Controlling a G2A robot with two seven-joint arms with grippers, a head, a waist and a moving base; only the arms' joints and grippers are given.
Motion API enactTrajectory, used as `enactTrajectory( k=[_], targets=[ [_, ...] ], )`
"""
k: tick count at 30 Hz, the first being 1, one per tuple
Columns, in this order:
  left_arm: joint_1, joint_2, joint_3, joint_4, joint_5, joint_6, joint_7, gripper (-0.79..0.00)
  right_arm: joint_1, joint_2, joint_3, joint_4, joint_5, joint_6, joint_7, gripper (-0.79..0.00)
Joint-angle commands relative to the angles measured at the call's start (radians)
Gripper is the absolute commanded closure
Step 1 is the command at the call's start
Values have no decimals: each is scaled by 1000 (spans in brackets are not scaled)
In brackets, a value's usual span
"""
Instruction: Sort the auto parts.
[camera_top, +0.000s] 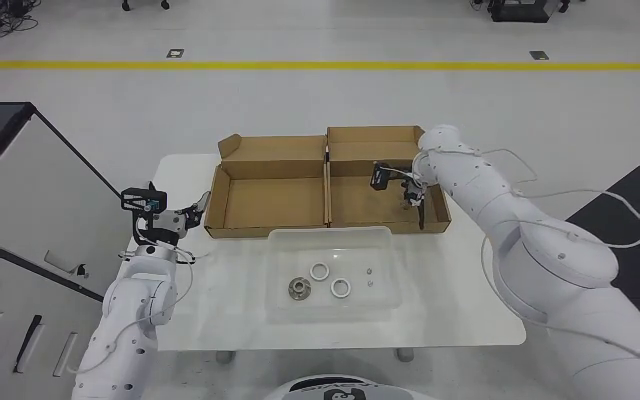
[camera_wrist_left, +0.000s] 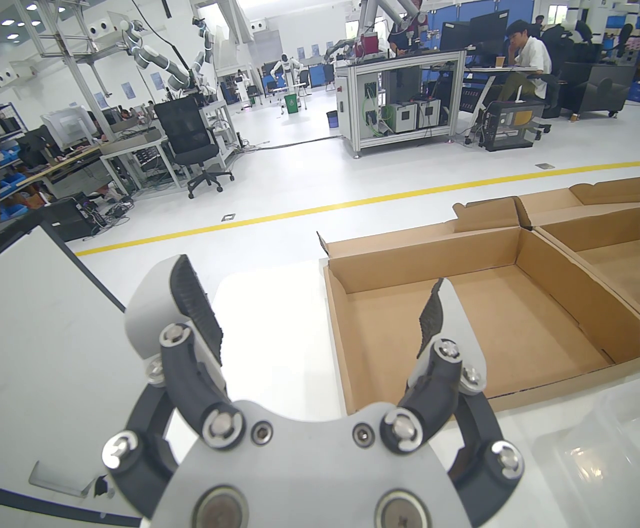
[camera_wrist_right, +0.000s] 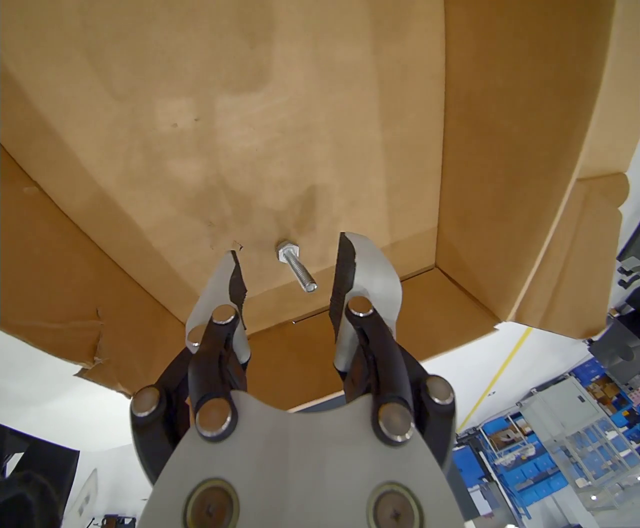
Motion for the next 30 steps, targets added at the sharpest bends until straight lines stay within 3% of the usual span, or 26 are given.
enactTrajectory(
  k=[1, 9, 17, 23, 30],
  targets=[
    [0, 0, 0, 0, 0, 0, 0, -785, 4, -2, 1, -6, -7, 1, 0, -785],
    [0, 0, 0, 0, 0, 0, 0, -785, 34, -3, 21, -80, -13, -26, 23, -785],
    [0, 0, 0, 0, 0, 0, 0, -785, 45, 26, 57, -236, 30, -52, 122, -785],
    [0, 0, 0, 0, 0, 0, 0, -785, 30, 77, 94, -432, 95, 14, 247, -785],
    [0, 0, 0, 0, 0, 0, 0, -785, 2, 180, 100, -752, 218, 164, 397, -785]
  ],
)
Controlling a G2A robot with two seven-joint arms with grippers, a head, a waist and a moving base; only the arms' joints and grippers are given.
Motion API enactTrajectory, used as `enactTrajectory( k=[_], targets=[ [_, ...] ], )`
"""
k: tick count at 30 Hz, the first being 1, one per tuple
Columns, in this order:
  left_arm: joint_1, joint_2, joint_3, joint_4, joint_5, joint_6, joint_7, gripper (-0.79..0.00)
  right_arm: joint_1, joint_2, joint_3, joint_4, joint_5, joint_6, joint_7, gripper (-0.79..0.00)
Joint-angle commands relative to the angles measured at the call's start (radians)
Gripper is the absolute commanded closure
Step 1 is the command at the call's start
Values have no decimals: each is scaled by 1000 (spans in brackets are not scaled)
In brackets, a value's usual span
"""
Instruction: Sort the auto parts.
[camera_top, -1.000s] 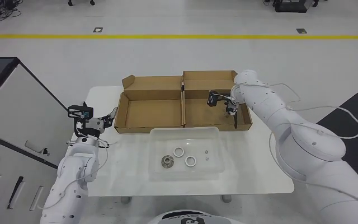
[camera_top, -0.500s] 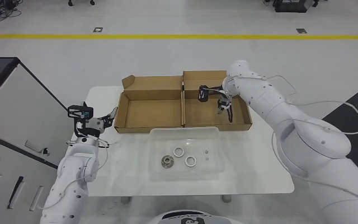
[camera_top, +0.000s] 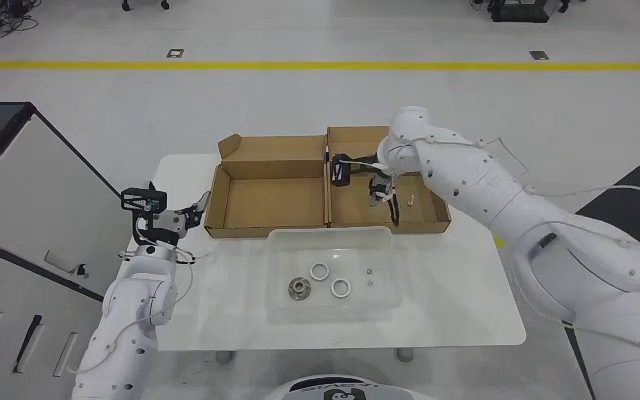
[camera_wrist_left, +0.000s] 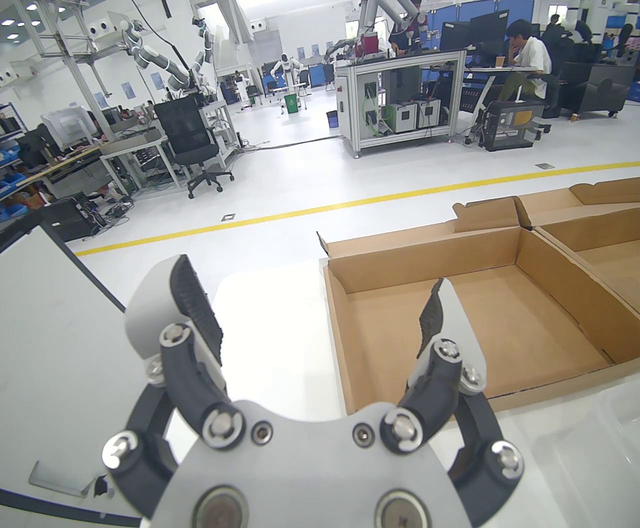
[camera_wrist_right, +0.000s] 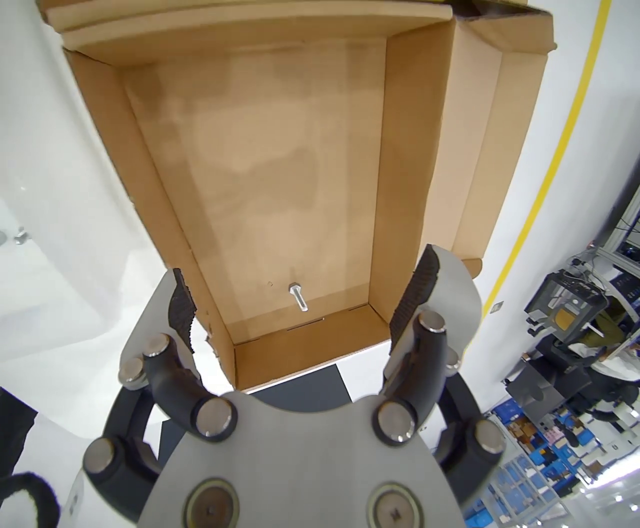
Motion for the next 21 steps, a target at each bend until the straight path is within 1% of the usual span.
enactTrajectory(
  k=[1, 6, 11, 14, 17, 21],
  targets=[
    [0, 0, 0, 0, 0, 0, 0, -785, -5, 32, -1, -103, 40, 47, 48, -785],
    [0, 0, 0, 0, 0, 0, 0, -785, -20, 114, 5, -321, 133, 159, 159, -785],
    [0, 0, 0, 0, 0, 0, 0, -785, -43, 170, 4, -466, 185, 245, 245, -785],
    [0, 0, 0, 0, 0, 0, 0, -785, -53, 188, 8, -523, 206, 282, 281, -785],
    [0, 0, 0, 0, 0, 0, 0, -785, -59, 196, 17, -564, 228, 313, 313, -785],
    [0, 0, 0, 0, 0, 0, 0, -785, -59, 196, 17, -564, 228, 313, 313, -785]
  ],
)
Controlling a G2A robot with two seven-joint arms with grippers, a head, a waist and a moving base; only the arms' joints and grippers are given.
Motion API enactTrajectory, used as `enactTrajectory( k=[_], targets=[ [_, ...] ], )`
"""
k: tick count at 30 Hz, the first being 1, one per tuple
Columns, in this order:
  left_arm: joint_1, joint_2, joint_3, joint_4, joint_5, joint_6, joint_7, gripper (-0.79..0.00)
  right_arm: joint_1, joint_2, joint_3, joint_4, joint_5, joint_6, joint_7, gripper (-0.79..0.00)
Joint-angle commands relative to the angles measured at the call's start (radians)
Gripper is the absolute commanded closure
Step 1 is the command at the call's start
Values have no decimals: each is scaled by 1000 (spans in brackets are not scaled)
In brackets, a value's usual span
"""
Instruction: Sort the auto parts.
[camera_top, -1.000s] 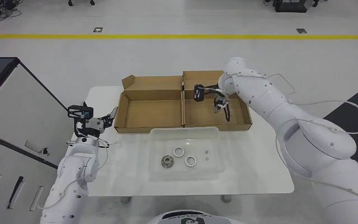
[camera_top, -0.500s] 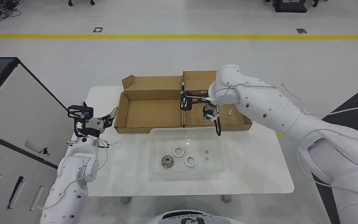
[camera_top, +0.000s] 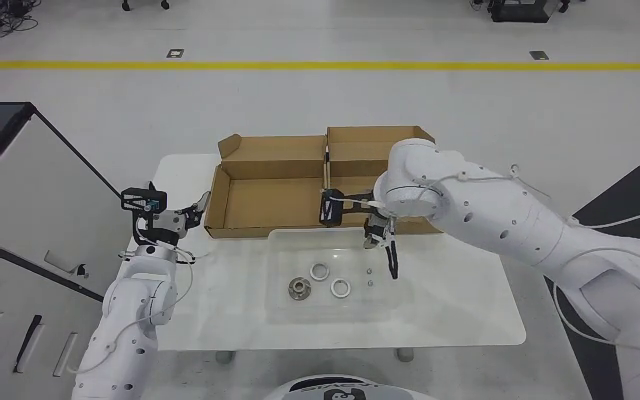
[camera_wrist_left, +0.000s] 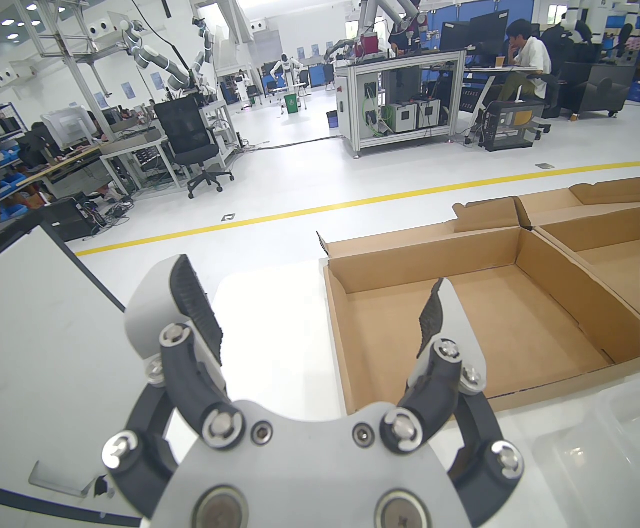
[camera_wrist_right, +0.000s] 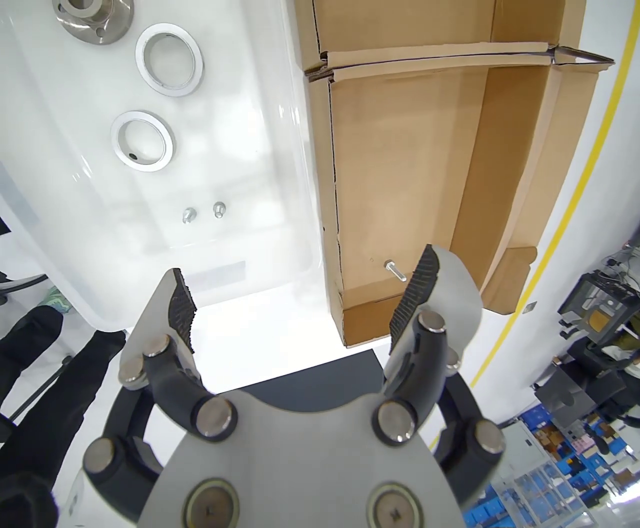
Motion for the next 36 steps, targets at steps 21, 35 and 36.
enactTrajectory(
  k=[21, 35, 36],
  targets=[
    [0, 0, 0, 0, 0, 0, 0, -785, -53, 35, 36, -142, 49, -58, -58, -785],
    [0, 0, 0, 0, 0, 0, 0, -785, -17, 88, -87, -174, 146, -63, -63, -785],
    [0, 0, 0, 0, 0, 0, 0, -785, -19, 87, -96, -164, 148, -65, -65, -785]
  ],
)
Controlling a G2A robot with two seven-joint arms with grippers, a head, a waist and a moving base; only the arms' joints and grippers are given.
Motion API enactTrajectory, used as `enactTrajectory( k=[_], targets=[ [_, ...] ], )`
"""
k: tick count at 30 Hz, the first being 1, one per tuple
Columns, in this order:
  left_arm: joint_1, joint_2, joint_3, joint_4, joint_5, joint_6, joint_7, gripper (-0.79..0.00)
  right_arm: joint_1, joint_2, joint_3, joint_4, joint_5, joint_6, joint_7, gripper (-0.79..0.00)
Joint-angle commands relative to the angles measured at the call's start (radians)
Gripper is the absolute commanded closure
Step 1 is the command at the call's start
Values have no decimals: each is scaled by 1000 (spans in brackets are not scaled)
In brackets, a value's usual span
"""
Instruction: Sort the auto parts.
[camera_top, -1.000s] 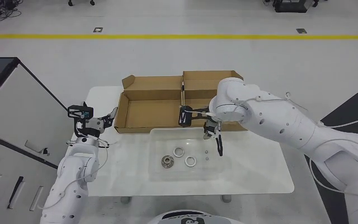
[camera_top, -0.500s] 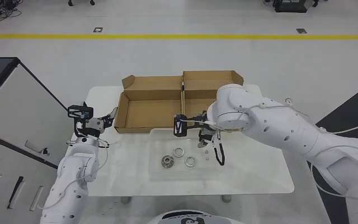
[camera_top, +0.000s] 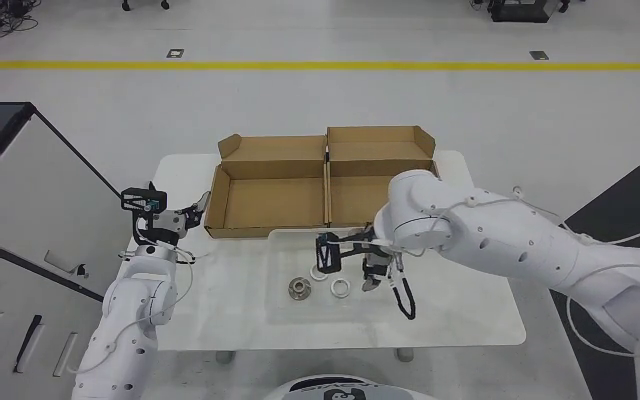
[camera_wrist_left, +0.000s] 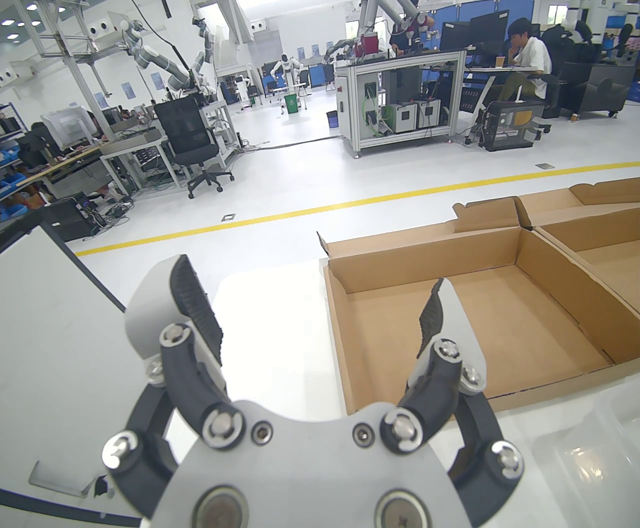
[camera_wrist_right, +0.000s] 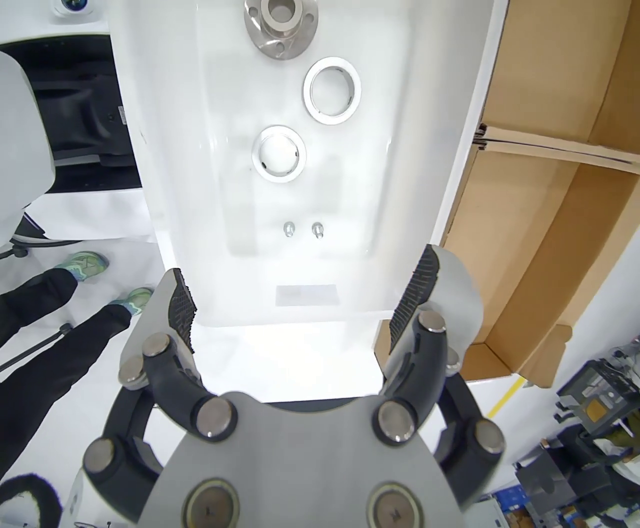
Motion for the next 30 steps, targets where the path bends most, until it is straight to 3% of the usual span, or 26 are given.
enactTrajectory(
  k=[1, 7, 10, 14, 19, 30],
  targets=[
    [0, 0, 0, 0, 0, 0, 0, -785, -2, -3, -14, 14, 6, -6, -7, -785],
    [0, 0, 0, 0, 0, 0, 0, -785, -5, -23, -45, 64, 20, -16, -16, -782],
    [0, 0, 0, 0, 0, 0, 0, -785, -20, -35, -45, 85, 13, -14, -14, -711],
    [0, 0, 0, 0, 0, 0, 0, -785, -41, -54, -45, 116, -6, -10, -9, -542],
    [0, 0, 0, 0, 0, 0, 0, -785, -64, -79, -45, 159, -45, 9, 9, -388],
    [0, 0, 0, 0, 0, 0, 0, -785, -127, -135, -45, 237, -115, 26, 26, -336]
  ],
)
